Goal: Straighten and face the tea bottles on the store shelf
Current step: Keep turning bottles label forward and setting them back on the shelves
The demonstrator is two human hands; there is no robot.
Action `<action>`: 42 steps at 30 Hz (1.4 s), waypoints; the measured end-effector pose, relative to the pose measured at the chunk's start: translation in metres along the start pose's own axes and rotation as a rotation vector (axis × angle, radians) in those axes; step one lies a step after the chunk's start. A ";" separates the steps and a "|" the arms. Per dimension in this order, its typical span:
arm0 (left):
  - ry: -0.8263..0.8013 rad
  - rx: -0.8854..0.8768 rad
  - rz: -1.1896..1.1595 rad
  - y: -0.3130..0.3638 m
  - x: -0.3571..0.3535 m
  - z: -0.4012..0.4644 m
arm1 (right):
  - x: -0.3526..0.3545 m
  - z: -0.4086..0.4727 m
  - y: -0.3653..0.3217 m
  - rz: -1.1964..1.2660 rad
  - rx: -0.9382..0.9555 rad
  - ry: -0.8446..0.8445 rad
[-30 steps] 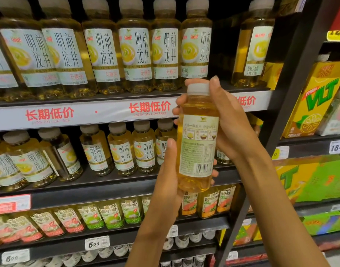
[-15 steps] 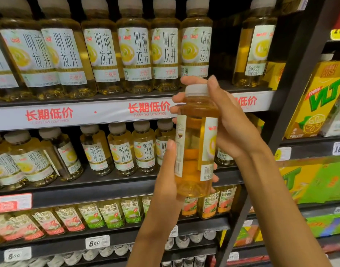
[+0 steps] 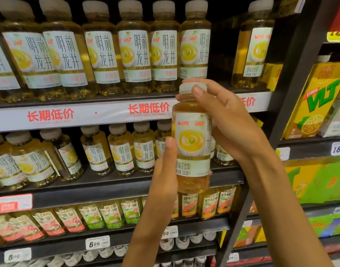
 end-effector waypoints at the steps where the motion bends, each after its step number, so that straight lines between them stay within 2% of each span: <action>1: -0.054 0.037 -0.059 -0.002 -0.003 -0.002 | -0.001 0.000 0.002 0.046 -0.016 -0.025; 6: -0.297 0.159 -0.418 0.002 -0.020 -0.019 | -0.009 -0.002 0.011 0.134 -0.108 -0.091; 11: -0.481 0.215 -0.594 0.014 -0.030 -0.031 | -0.009 -0.011 0.046 0.223 -0.291 0.005; 14: -0.425 0.215 -0.558 0.024 -0.028 -0.038 | -0.011 -0.020 0.062 0.358 -0.387 0.015; 16: -0.256 0.271 -0.442 0.021 -0.025 -0.032 | -0.011 -0.022 0.070 0.399 -0.426 0.024; 18: -0.088 0.211 -0.274 0.023 -0.011 -0.024 | -0.007 -0.022 0.079 0.367 -0.453 0.064; 20: -0.041 0.212 -0.196 0.019 -0.002 -0.022 | -0.004 -0.022 0.089 0.313 -0.477 0.092; 24: -0.211 0.388 -0.593 0.006 -0.017 -0.030 | -0.003 -0.026 0.104 0.307 -0.524 0.122; 26: -0.286 0.370 -0.757 0.016 -0.022 -0.036 | -0.006 -0.029 0.107 0.306 -0.550 0.114; 29: -0.232 0.348 -0.674 0.003 -0.011 -0.037 | -0.005 -0.030 0.110 0.293 -0.560 0.116; 34: -0.309 0.353 -0.567 -0.008 -0.006 -0.041 | -0.003 -0.036 0.108 0.250 -0.579 0.090; 39: -0.379 0.395 -0.396 -0.022 -0.002 -0.040 | 0.002 -0.037 0.073 0.038 -0.350 0.116; 42: -0.312 0.313 -0.150 -0.024 0.010 -0.034 | 0.002 -0.035 0.044 -0.132 -0.147 0.098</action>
Point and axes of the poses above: each hand's wrist, its own z-axis towards the middle knuckle, its own x-axis out of the back of the hand, y = z × x, the point moved 7 cm from there along z, towards the middle knuckle, and after that the axes turned 3 degrees about z, right-handed, at the moved point
